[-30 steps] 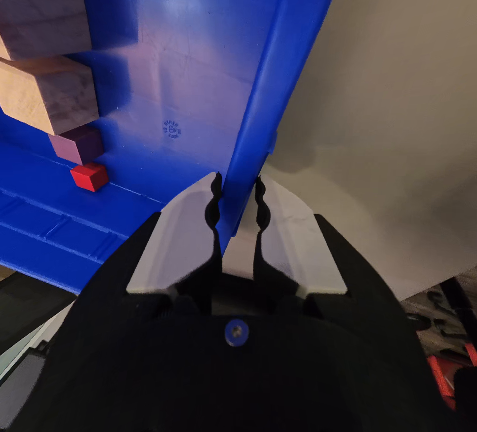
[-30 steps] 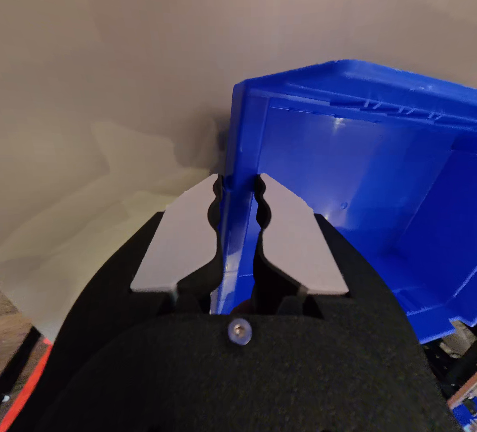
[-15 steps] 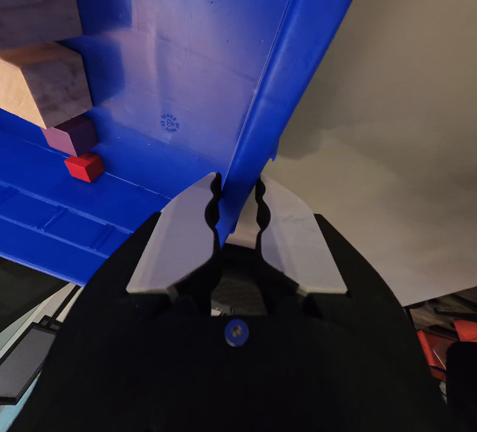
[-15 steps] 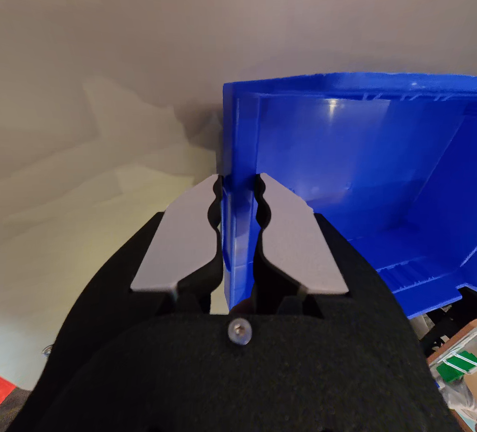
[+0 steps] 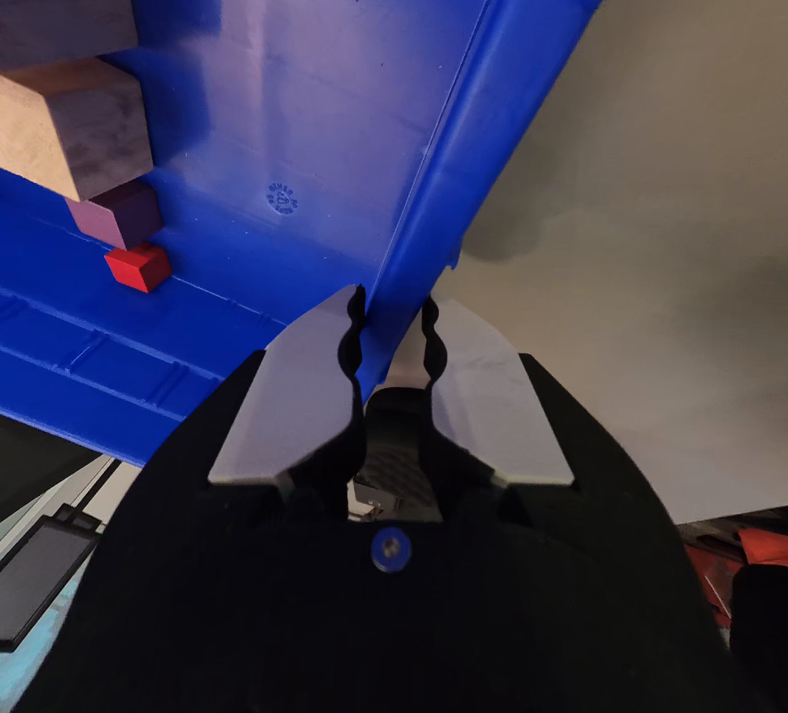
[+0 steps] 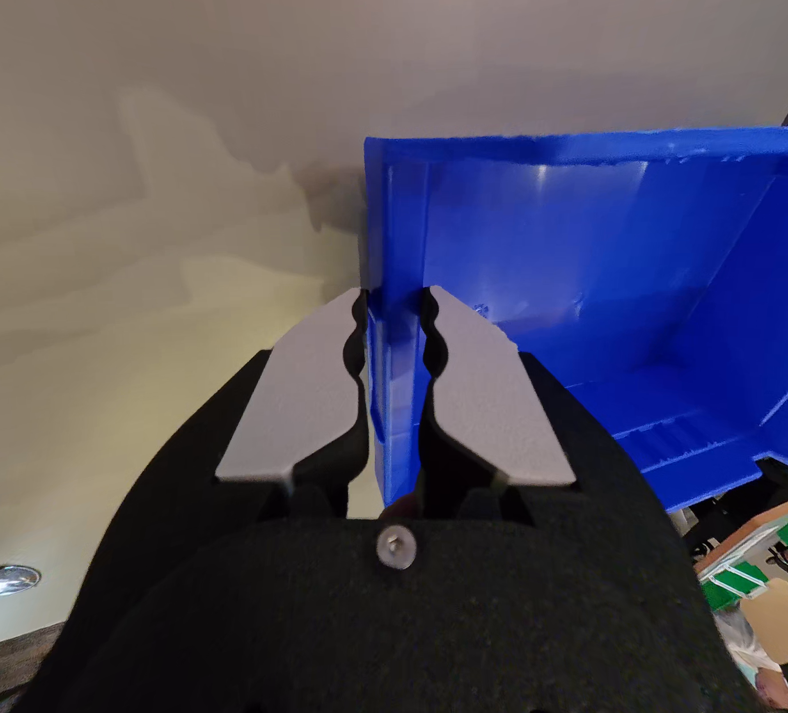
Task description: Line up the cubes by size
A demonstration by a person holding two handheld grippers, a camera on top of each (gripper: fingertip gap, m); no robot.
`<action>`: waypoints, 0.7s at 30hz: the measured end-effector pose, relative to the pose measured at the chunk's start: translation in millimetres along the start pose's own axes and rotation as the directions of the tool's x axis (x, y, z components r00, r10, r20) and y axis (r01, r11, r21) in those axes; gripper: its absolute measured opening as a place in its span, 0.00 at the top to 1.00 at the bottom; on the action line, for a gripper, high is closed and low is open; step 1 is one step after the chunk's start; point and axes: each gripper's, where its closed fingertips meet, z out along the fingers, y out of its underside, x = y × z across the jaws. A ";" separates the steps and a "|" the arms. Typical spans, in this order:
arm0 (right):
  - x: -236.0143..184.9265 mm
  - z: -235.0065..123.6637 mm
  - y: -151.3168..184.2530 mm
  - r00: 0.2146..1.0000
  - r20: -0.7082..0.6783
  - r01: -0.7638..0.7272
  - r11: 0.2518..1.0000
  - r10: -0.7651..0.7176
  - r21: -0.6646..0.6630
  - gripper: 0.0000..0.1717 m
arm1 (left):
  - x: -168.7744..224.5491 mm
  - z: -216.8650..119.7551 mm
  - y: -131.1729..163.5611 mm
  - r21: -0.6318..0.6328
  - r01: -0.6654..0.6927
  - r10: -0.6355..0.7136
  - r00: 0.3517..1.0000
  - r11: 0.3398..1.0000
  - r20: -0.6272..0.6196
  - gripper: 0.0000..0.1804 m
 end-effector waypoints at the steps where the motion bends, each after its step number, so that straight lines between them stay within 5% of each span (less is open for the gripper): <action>1: 2.1 0.7 1.3 1.000 0.000 -0.004 1.000 0.004 0.003 0.86 | -2.9 1.3 2.3 -0.010 -0.001 0.001 1.000 1.000 0.010 0.86; 21: 23.0 7.5 10.3 1.000 -0.011 -0.012 1.000 0.012 -0.001 0.86 | -20.2 9.0 14.7 -0.052 -0.004 0.004 1.000 0.999 0.007 0.86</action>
